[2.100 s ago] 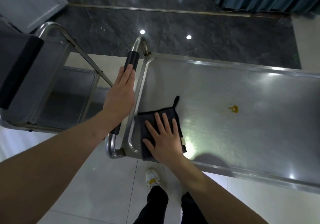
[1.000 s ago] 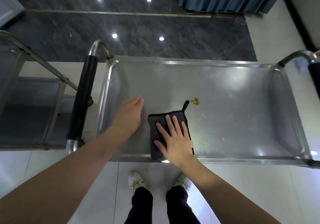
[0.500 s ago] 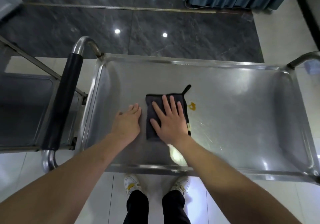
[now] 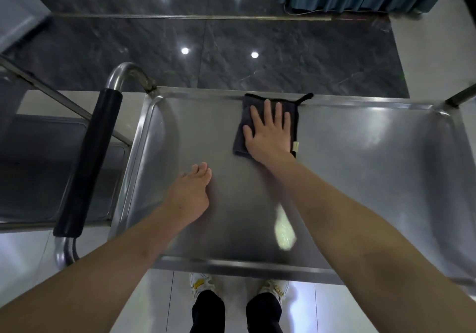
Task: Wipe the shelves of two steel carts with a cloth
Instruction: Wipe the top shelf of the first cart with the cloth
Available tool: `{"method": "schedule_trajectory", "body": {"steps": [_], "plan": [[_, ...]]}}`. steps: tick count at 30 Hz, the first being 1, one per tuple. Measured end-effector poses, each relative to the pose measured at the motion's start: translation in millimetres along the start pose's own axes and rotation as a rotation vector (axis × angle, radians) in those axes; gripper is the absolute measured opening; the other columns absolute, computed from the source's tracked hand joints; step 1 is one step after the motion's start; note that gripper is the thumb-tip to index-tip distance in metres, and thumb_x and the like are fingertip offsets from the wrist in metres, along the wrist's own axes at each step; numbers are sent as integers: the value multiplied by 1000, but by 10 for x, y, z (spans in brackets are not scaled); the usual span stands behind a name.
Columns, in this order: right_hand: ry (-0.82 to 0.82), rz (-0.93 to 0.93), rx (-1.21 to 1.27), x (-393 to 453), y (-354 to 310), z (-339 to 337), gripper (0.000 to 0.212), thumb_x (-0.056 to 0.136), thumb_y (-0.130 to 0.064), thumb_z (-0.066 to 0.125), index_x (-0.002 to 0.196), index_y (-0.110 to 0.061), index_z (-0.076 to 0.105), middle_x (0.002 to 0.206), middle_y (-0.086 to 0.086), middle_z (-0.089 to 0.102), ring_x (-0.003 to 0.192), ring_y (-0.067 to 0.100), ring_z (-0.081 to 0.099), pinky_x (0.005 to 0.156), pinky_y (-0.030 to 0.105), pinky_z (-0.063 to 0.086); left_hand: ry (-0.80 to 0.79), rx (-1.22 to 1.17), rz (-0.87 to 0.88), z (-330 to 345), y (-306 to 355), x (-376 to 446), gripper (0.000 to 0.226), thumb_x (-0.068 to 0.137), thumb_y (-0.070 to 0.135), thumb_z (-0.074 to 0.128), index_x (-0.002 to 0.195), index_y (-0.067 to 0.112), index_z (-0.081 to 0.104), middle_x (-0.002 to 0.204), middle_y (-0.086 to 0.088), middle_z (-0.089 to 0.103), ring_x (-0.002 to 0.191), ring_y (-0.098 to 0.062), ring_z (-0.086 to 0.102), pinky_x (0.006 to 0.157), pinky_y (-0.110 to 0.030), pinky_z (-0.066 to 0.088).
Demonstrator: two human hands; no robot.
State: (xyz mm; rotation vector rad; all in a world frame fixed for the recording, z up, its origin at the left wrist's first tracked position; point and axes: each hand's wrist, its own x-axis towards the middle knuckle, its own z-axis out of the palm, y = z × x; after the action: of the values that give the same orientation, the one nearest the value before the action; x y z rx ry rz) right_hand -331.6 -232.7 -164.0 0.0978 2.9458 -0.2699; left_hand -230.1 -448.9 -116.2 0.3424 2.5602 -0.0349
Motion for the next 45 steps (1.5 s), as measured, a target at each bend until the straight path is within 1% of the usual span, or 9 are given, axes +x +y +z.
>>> {"method": "schedule_trajectory", "body": {"steps": [7,12,18,23,28,31,34,40,45], "plan": [[-71,-180,7,143,-160,-68,69,104,-62,19,168,-36,10,177,3,-4,162,28,-11,129,51,-10,-58,61,-25,-129,26,-1,70,94,11,40,161,20,20,170,5,7,155,-14,17,120,-36,27],[-12,-38,13,72,459,-156,70,102,-64,20,167,-37,16,177,2,1,162,26,-5,129,51,-6,-84,101,-55,-191,131,9,67,94,14,41,158,16,24,169,2,15,151,-20,28,120,-39,30],[20,117,-10,-46,1259,-244,70,103,-64,20,167,-37,17,177,4,1,162,27,-4,129,52,-3,-106,23,-69,-144,111,10,71,92,11,41,159,17,22,170,3,9,153,-21,22,121,-40,28],[-17,134,-20,-47,923,-208,72,102,-65,18,167,-36,11,176,7,-6,161,33,-9,128,56,-6,-120,-18,-62,-142,122,-35,73,93,7,42,160,16,17,170,2,2,156,-21,12,123,-38,22],[-31,-118,-38,-574,295,16,72,101,-66,21,167,-37,18,176,8,1,162,33,-3,128,57,-2,-107,21,-45,-189,153,-25,72,92,8,45,159,10,20,170,-3,4,155,-22,12,121,-37,22],[-4,-172,-26,-1103,364,132,69,102,-66,26,166,-38,23,176,7,7,162,32,1,129,56,3,-120,66,-25,-205,84,-33,73,92,9,45,161,15,19,170,0,5,155,-19,14,121,-37,23],[0,-101,-41,-1370,686,146,69,101,-67,29,165,-39,25,176,6,10,162,30,3,129,53,2,-123,136,0,-232,79,-63,72,94,11,44,161,15,18,170,1,5,155,-18,15,119,-38,28],[2,134,-60,-839,1281,-85,74,100,-69,20,167,-39,15,177,5,2,162,29,-2,129,53,-1,-92,184,37,-244,73,-92,70,92,10,45,159,14,22,170,-1,10,153,-19,22,113,-41,37],[3,161,-4,-104,1093,-230,74,101,-67,18,167,-35,14,176,8,-2,162,33,-7,128,56,-4,-90,165,35,-163,51,-69,72,93,8,44,160,15,19,170,1,6,155,-18,15,115,-39,33]]}}
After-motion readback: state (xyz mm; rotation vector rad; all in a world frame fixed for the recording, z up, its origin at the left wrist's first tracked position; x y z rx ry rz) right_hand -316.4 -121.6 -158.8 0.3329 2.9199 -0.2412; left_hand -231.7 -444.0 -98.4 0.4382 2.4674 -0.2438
